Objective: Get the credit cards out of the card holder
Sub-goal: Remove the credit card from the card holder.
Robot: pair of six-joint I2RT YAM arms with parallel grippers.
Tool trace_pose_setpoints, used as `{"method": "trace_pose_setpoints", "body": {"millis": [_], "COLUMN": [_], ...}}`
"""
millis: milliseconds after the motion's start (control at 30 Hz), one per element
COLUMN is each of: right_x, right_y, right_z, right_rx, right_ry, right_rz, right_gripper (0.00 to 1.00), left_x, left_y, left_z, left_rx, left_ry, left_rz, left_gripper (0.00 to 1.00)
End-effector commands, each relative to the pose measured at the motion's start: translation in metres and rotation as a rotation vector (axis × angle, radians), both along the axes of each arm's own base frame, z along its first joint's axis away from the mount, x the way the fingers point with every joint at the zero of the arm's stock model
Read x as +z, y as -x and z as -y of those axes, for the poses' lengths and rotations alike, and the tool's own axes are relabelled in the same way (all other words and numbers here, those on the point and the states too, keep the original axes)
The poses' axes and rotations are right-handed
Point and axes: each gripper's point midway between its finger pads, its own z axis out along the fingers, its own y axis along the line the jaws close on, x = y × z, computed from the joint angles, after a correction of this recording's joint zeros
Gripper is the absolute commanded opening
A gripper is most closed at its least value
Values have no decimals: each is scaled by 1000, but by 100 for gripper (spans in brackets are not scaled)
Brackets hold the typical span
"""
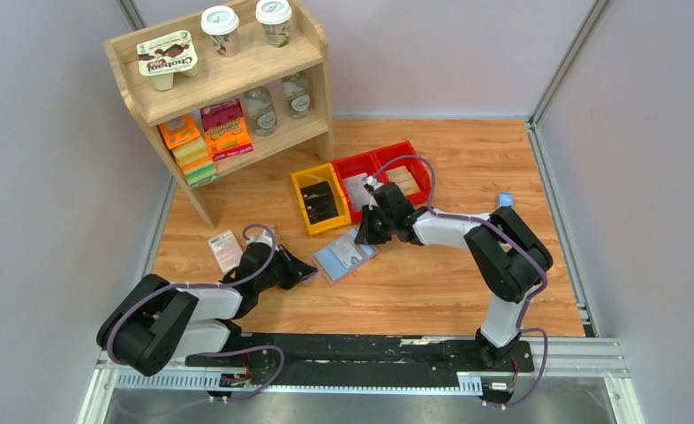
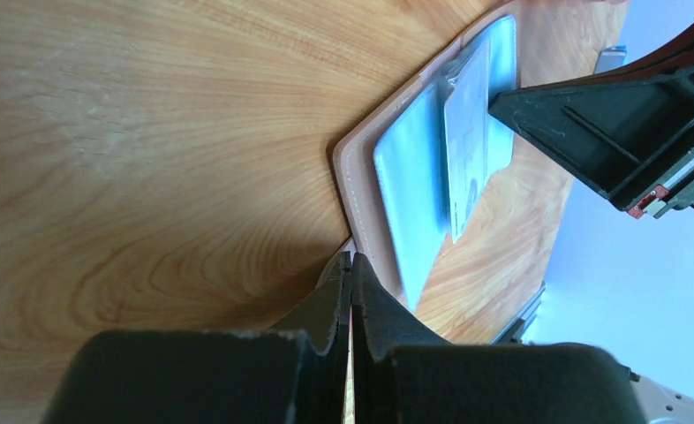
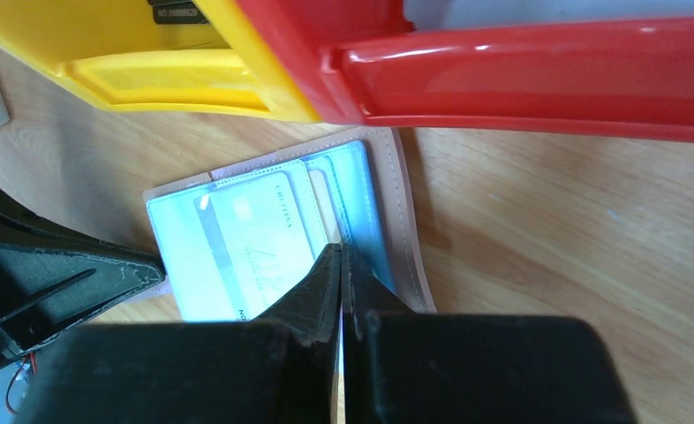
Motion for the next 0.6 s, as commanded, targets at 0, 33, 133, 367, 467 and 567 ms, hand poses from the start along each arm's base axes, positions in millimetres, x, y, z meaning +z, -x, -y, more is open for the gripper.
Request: {"method": "trace_pose_setpoints", "body": {"millis": [0, 33, 133, 367, 467, 567], "right_x": [-67, -63, -50, -42, -43, -43], "right_y": [38, 38, 33, 29, 30, 30], "right_z": [87, 85, 77, 72, 72, 70], "right_rx": [-79, -75, -60, -51, -52, -58], "right_ry": [361, 351, 311, 293, 289, 277], "right_rz": [-164, -156, -127, -113, -119, -118], "right_gripper": [0, 0, 0, 0, 0, 0], "left_x": [-4, -4, -1, 41, 53, 71], "left_y": [0, -1, -3, -24, -27, -37], "left_z": [3, 4, 8, 29, 25, 23], "left_rx": [-34, -40, -59, -88, -47, -7], "left_ry": [-19, -20, -9, 76, 41, -28], "left_rz": [-11, -11, -7, 72, 87, 149], "left_gripper": [0, 0, 1, 30, 34, 38]}}
